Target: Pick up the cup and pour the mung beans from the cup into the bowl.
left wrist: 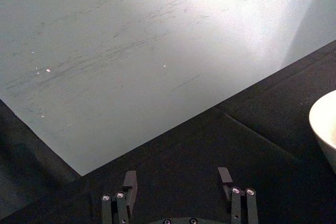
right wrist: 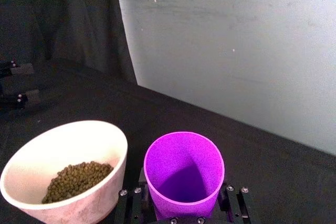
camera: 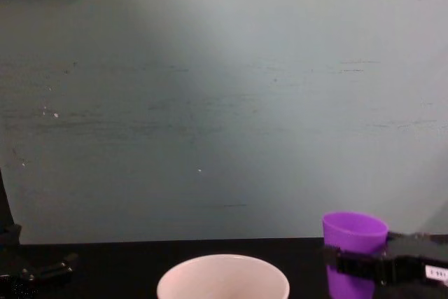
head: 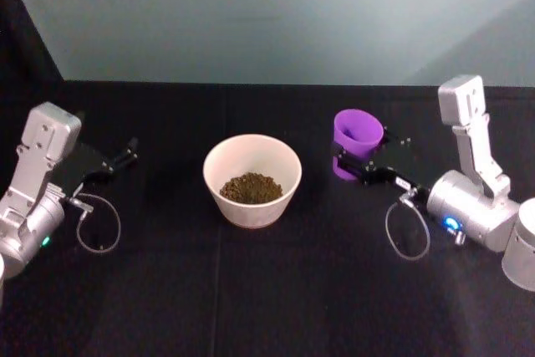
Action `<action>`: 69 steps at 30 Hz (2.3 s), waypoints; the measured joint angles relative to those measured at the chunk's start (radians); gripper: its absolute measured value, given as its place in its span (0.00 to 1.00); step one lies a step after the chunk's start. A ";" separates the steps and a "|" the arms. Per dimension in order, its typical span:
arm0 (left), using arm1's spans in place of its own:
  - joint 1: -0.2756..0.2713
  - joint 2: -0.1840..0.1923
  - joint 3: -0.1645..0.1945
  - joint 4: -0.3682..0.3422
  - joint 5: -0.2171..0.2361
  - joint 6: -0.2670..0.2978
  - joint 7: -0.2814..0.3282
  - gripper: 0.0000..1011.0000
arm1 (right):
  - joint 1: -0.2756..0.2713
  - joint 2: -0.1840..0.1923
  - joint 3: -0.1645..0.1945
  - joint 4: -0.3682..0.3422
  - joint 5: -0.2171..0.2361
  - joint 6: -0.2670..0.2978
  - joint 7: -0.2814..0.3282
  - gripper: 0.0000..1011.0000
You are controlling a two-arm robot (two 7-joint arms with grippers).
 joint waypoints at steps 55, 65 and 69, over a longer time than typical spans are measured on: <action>0.000 0.000 0.000 0.000 0.000 0.000 0.000 0.99 | -0.004 0.109 -0.034 -0.080 0.164 -0.109 -0.044 0.99; 0.000 0.000 0.000 0.000 0.000 0.000 0.000 0.99 | -0.027 0.099 0.035 -0.099 0.121 -0.073 -0.283 0.99; 0.000 0.000 0.000 0.000 0.000 0.000 0.000 0.99 | -0.028 0.094 0.040 -0.069 0.095 -0.079 -0.302 0.99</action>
